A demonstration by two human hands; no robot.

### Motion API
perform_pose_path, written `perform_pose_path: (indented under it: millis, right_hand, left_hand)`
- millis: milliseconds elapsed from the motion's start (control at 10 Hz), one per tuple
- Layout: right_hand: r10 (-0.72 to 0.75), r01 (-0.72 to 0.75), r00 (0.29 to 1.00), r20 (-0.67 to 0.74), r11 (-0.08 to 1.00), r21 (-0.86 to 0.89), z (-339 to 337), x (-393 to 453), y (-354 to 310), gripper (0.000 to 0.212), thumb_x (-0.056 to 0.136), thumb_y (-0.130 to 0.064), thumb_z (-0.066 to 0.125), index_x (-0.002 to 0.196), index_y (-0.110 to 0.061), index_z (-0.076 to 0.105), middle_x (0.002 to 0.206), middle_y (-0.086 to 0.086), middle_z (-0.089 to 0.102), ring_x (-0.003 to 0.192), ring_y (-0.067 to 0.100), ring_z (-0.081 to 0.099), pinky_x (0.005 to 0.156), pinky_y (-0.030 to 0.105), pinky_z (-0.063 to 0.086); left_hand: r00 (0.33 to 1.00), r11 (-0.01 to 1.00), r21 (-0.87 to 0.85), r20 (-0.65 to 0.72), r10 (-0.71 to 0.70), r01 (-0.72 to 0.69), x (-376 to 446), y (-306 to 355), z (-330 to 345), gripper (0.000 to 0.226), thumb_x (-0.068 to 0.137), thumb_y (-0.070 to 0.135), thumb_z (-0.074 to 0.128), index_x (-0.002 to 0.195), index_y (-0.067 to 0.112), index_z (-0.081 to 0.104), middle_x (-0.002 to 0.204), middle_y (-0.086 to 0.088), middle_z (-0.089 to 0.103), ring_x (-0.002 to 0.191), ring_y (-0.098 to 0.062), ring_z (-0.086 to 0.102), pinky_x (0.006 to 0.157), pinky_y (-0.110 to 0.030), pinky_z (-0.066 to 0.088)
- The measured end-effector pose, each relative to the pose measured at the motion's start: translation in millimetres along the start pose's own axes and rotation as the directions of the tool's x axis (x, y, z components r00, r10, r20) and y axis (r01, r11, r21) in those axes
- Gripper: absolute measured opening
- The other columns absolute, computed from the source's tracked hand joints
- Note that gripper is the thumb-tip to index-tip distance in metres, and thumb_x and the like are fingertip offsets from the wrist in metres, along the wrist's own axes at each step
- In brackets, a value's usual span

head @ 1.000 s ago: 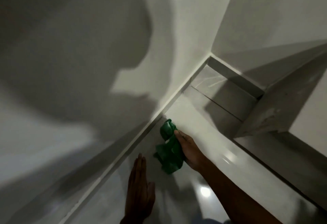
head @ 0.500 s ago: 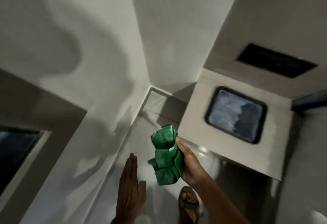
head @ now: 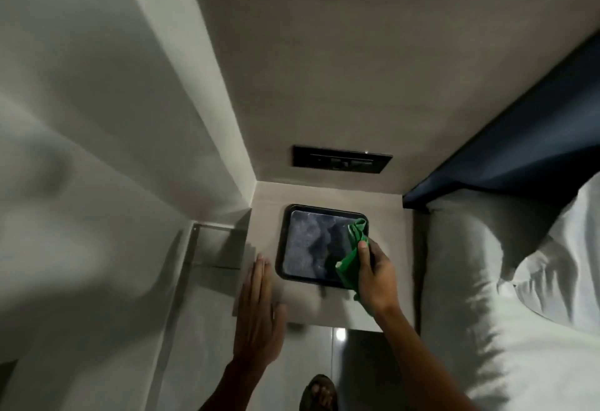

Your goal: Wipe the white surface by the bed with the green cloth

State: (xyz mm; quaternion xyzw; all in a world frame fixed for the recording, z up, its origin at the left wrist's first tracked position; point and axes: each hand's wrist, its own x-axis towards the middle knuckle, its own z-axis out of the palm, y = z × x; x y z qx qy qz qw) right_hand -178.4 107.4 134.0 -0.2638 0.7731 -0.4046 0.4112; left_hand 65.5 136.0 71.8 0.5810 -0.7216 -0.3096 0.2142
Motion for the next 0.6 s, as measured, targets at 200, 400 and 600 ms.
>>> perform_pose_path:
  millis: [200, 400, 600]
  right_hand:
    - [-0.149, 0.12, 0.988, -0.032, 0.892, -0.435, 38.2, 74.4, 66.0, 0.054, 0.115, -0.047, 0.033, 0.16, -0.023, 0.049, 0.16, 0.011, 0.058, 0.143, 0.034, 0.058, 0.119, 0.048, 0.05]
    - [-0.23, 0.301, 0.949, 0.215, 0.459, -0.836, 70.5, 91.5, 140.4, 0.071, 0.11, -0.053, 0.008, 0.173, -0.02, 0.002, 0.182, 0.01, -0.002, 0.169, 0.03, -0.003, 0.137, 0.056, 0.004]
    - [-0.248, 0.319, 0.943, 0.223, 0.476, -0.819, 71.1, 94.7, 137.4, 0.072, 0.111, -0.052, 0.014, 0.173, -0.018, 0.003, 0.182, 0.01, -0.003, 0.169, 0.031, -0.005, 0.137, 0.057, 0.004]
  left_hand:
    - [0.99, 0.987, 0.094, 0.068, 0.123, -0.129, 83.3, -10.9, 60.8, 0.078, 0.097, 0.027, 0.04, 0.17, 0.003, 0.028, 0.182, -0.016, 0.021, 0.17, -0.029, 0.019, 0.136, -0.056, 0.023]
    - [0.965, 0.924, 0.321, 0.224, 0.138, -0.207, 128.0, -52.0, 100.2, 0.084, 0.097, 0.036, 0.039, 0.171, 0.0, 0.022, 0.182, -0.019, 0.015, 0.17, -0.035, 0.014, 0.134, -0.061, 0.024]
    - [0.952, 0.89, 0.385, 0.27, 0.146, -0.246, 131.8, -55.0, 103.4, 0.093, 0.092, 0.039, 0.045, 0.172, -0.001, 0.017, 0.183, -0.019, 0.009, 0.171, -0.036, 0.009, 0.135, -0.063, 0.017]
